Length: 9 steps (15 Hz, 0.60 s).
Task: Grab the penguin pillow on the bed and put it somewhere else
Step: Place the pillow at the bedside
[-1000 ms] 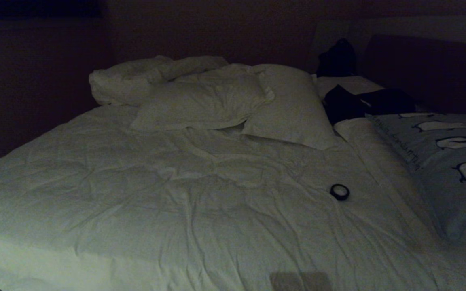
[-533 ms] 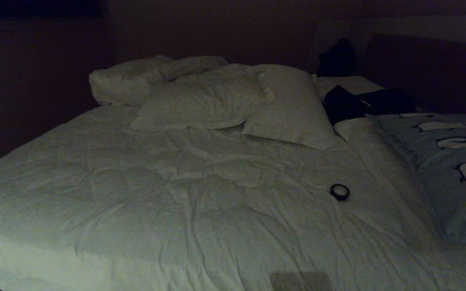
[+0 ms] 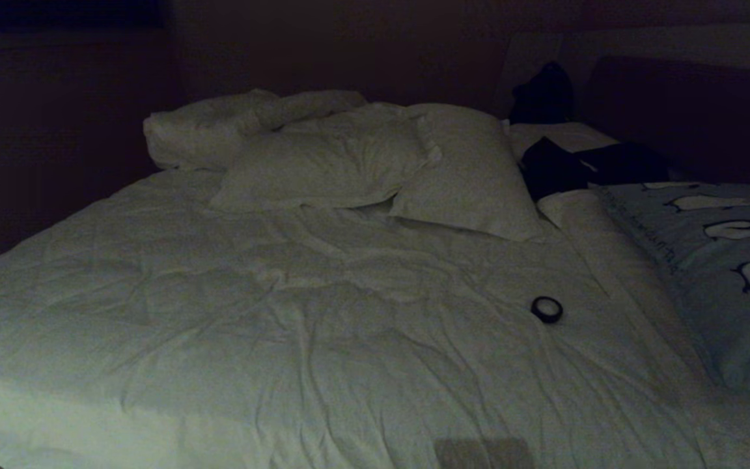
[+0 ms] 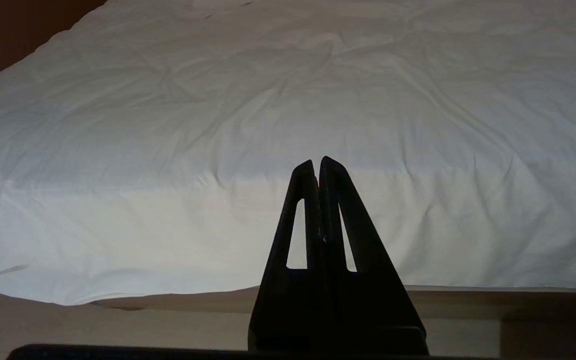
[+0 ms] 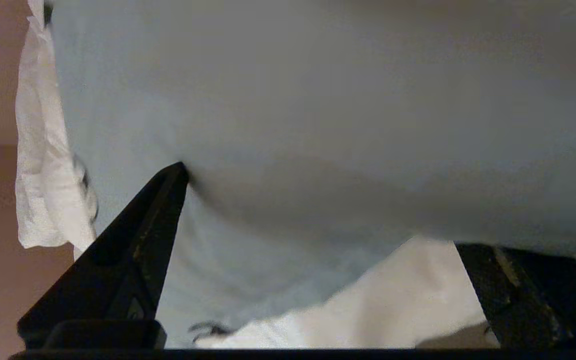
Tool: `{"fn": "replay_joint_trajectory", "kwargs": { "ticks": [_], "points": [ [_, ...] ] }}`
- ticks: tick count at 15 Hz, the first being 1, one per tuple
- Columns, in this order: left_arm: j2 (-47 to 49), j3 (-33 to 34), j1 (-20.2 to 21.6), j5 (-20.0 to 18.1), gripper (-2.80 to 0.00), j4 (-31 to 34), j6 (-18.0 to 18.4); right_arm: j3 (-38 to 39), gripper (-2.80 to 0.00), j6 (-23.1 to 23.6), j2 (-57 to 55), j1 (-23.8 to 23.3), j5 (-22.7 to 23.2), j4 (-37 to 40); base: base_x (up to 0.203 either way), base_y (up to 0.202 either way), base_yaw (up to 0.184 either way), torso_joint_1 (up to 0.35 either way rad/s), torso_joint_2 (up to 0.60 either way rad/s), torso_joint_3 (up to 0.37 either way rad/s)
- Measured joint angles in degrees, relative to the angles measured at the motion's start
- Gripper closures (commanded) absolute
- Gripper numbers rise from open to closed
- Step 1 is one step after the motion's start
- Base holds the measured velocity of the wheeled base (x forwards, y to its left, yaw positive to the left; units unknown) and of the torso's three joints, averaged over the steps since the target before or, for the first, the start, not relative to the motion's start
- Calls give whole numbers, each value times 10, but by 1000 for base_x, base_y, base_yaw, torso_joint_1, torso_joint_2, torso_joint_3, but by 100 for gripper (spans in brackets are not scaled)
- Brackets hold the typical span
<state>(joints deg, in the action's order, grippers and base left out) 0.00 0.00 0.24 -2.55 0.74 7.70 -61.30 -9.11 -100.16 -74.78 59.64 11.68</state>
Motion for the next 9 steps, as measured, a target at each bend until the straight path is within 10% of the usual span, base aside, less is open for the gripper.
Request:
{"fn": "replay_joint_trajectory", "kwargs": {
  "ticks": [9],
  "points": [
    [0, 0, 0, 0, 0, 0, 0, -68, 0, -3, -68, 0, -1, 3, 0, 0, 0, 0, 0, 0]
  ]
}}
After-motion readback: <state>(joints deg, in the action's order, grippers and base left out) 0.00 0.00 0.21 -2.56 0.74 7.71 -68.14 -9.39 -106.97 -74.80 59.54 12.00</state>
